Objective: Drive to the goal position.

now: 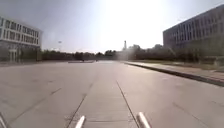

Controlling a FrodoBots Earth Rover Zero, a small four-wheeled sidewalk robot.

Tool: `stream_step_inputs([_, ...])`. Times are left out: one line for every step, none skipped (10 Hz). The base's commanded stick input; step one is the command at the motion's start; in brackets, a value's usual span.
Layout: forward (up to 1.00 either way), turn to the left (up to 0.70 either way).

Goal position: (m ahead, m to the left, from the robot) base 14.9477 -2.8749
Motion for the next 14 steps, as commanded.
stream_step_inputs([0.7, 0.0])
stream_step_inputs([0.7, 0.0])
stream_step_inputs([0.7, 0.0])
stream_step_inputs([0.7, 0.0])
stream_step_inputs([0.7, 0.0])
stream_step_inputs([0.7, 0.0])
stream_step_inputs([0.7, 0.0])
stream_step_inputs([0.7, 0.0])
stream_step_inputs([0.7, -0.1])
stream_step_inputs([0.7, -0.24])
stream_step_inputs([0.7, -0.29])
stream_step_inputs([0.7, 0.0])
stream_step_inputs([0.7, 0.0])
stream_step_inputs([0.7, 0.0])
